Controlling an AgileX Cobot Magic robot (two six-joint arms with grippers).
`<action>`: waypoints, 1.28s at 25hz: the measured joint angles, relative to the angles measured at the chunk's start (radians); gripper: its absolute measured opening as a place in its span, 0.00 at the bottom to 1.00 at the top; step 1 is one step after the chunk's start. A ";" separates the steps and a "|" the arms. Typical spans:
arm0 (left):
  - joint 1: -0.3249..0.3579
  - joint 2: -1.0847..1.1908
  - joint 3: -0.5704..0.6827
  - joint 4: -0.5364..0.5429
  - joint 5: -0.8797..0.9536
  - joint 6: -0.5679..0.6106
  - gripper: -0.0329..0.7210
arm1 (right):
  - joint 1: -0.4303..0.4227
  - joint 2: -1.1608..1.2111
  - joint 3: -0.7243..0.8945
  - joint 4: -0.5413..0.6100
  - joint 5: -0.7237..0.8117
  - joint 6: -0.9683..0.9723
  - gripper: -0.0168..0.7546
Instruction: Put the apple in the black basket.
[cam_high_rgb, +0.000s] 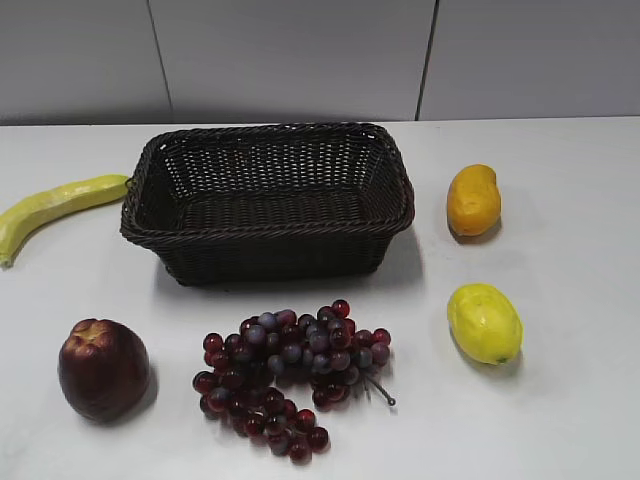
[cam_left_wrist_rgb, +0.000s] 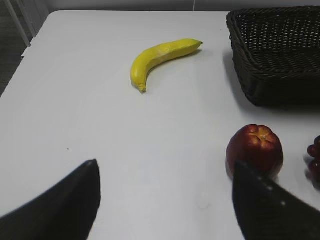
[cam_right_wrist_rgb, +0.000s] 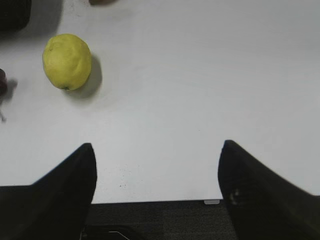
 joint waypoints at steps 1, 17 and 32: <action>0.000 0.000 0.000 0.000 0.000 0.000 0.85 | 0.000 0.000 0.000 0.000 0.000 0.000 0.76; 0.000 0.000 0.000 0.000 0.000 0.000 0.84 | 0.000 0.000 0.000 0.000 -0.001 0.000 0.76; 0.000 0.071 -0.009 -0.007 0.005 0.000 0.83 | 0.000 0.000 0.000 0.000 -0.001 0.000 0.76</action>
